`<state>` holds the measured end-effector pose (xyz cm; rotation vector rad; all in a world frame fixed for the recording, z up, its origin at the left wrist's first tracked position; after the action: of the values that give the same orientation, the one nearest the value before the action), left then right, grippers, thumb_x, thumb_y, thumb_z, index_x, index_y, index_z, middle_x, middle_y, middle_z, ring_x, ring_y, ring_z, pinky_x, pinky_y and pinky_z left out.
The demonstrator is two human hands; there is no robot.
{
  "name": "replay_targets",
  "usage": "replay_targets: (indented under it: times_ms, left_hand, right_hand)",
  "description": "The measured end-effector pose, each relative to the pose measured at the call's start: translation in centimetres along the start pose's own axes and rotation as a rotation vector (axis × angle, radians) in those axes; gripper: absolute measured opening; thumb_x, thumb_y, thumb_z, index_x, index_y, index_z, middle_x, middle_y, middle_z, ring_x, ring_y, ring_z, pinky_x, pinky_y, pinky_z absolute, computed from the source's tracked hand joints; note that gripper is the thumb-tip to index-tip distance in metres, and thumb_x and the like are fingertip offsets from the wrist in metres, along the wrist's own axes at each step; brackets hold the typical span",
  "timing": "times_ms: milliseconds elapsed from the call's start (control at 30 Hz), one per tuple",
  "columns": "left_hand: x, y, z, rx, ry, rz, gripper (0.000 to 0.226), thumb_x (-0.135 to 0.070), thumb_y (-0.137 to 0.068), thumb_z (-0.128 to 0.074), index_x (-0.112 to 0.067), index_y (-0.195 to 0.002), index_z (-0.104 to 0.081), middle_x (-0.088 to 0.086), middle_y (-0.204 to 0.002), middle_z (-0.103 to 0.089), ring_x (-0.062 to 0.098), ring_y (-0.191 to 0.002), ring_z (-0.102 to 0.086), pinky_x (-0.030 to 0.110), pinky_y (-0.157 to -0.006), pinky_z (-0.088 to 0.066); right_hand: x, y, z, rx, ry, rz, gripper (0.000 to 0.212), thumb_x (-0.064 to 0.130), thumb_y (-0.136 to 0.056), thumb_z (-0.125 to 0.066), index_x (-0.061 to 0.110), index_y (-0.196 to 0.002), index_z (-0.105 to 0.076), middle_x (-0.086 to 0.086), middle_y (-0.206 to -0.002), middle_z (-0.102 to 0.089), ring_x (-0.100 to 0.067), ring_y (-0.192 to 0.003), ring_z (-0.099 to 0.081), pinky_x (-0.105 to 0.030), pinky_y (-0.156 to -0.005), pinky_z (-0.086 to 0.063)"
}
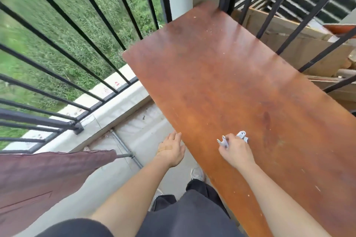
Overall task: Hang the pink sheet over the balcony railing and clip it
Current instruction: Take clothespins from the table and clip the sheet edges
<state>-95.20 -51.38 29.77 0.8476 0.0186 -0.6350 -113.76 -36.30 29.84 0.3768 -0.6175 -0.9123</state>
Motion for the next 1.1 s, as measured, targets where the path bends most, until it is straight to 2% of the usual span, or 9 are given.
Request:
replay_targets:
  times_ms: [167,267,400,533,667,733,900,1000,1100]
  left_hand:
    - [5.7,4.9,7.1,-0.369,0.129,0.141,0.055,-0.039,-0.102,-0.034,-0.022,-0.152,-0.021,0.001,-0.163,-0.009,0.023,-0.149,-0.01,0.042,-0.117,-0.017]
    - [11.8,10.3,9.8,-0.556,0.224,0.297,0.054,-0.04,-0.102,-0.034,-0.026,-0.152,-0.024,-0.003,-0.163,-0.01,0.019,-0.148,-0.011,0.038,-0.117,-0.015]
    - [21.2,19.8,9.9,-0.736,0.315,0.547,0.067,-0.051,-0.091,-0.015,-0.023,-0.151,-0.03,-0.001,-0.163,-0.013,0.02,-0.149,-0.012,0.034,-0.117,-0.015]
    - [30.5,29.6,6.1,-0.839,0.446,0.795,0.056,-0.044,-0.101,-0.03,-0.025,-0.153,-0.023,-0.003,-0.163,-0.009,0.021,-0.149,-0.01,0.035,-0.118,-0.012]
    - [37.6,36.0,2.6,-0.885,0.454,0.871,0.058,-0.042,-0.101,-0.035,-0.02,-0.153,-0.024,0.001,-0.162,-0.015,0.021,-0.149,-0.011,0.038,-0.118,-0.017]
    - [40.3,37.5,1.6,-0.872,0.453,0.865,0.058,-0.04,-0.1,-0.039,-0.018,-0.152,-0.027,0.004,-0.161,-0.019,0.023,-0.148,-0.013,0.038,-0.117,-0.019]
    - [43.5,36.8,2.5,-0.872,0.347,0.677,0.058,-0.035,-0.095,-0.042,-0.013,-0.147,-0.034,0.005,-0.157,-0.027,0.025,-0.144,-0.025,0.039,-0.113,-0.028]
    - [42.7,33.9,4.9,-0.848,0.272,0.496,0.054,-0.031,-0.095,-0.046,-0.015,-0.146,-0.038,0.0,-0.152,-0.033,0.022,-0.135,-0.038,0.034,-0.108,-0.035]
    - [39.3,31.3,8.5,-0.881,0.12,0.253,0.047,-0.03,-0.081,-0.068,-0.018,-0.126,-0.061,-0.003,-0.132,-0.054,0.016,-0.101,-0.065,0.026,-0.079,-0.053]
  right_hand:
    - [11.4,-1.4,2.4,-0.046,-0.089,0.229,0.05,0.025,-0.083,-0.067,0.016,-0.13,-0.054,-0.01,-0.118,-0.064,-0.033,-0.111,-0.06,-0.035,-0.086,-0.046]
    - [21.0,-0.5,1.0,-0.019,-0.072,0.475,0.032,0.027,-0.086,-0.066,0.02,-0.117,-0.063,-0.008,-0.104,-0.064,-0.032,-0.106,-0.062,-0.036,-0.082,-0.046]
    - [33.6,4.6,-3.3,0.056,-0.072,0.736,0.023,0.032,-0.084,-0.068,0.02,-0.104,-0.064,0.0,-0.094,-0.061,-0.025,-0.097,-0.062,-0.035,-0.082,-0.046]
    - [43.1,12.9,-9.6,0.19,-0.067,0.917,0.022,0.023,-0.078,-0.068,0.017,-0.099,-0.063,0.005,-0.083,-0.057,-0.023,-0.09,-0.061,-0.032,-0.077,-0.043]
    - [48.8,20.0,-16.3,0.26,0.0,1.052,0.025,0.026,-0.077,-0.063,0.026,-0.101,-0.067,0.004,-0.094,-0.069,-0.018,-0.092,-0.065,-0.029,-0.077,-0.048]
    - [50.2,22.5,-18.5,0.248,0.015,1.081,0.028,0.028,-0.081,-0.067,0.022,-0.108,-0.07,0.001,-0.098,-0.068,-0.017,-0.09,-0.066,-0.03,-0.082,-0.051]
    - [50.9,24.8,-20.3,0.164,0.026,1.051,0.036,0.048,-0.084,-0.072,0.026,-0.113,-0.071,0.006,-0.09,-0.054,-0.01,-0.076,-0.056,-0.025,-0.074,-0.044]
    - [50.6,23.3,-19.4,0.096,0.028,0.948,0.03,0.034,-0.082,-0.069,0.026,-0.111,-0.072,0.005,-0.084,-0.057,-0.016,-0.086,-0.062,-0.028,-0.081,-0.048]
    - [49.0,20.6,-17.5,0.032,-0.021,0.807,0.025,0.03,-0.078,-0.065,0.028,-0.101,-0.072,0.006,-0.082,-0.064,-0.016,-0.088,-0.062,-0.022,-0.073,-0.04]
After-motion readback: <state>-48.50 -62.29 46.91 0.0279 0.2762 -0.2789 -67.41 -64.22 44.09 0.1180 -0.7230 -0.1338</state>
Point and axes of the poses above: each hand's wrist, its own y-axis away from the middle knuckle, its own z-axis out of the back of the hand, x = y × z, the point moved 7 cm from there along -y, towards the middle knuckle
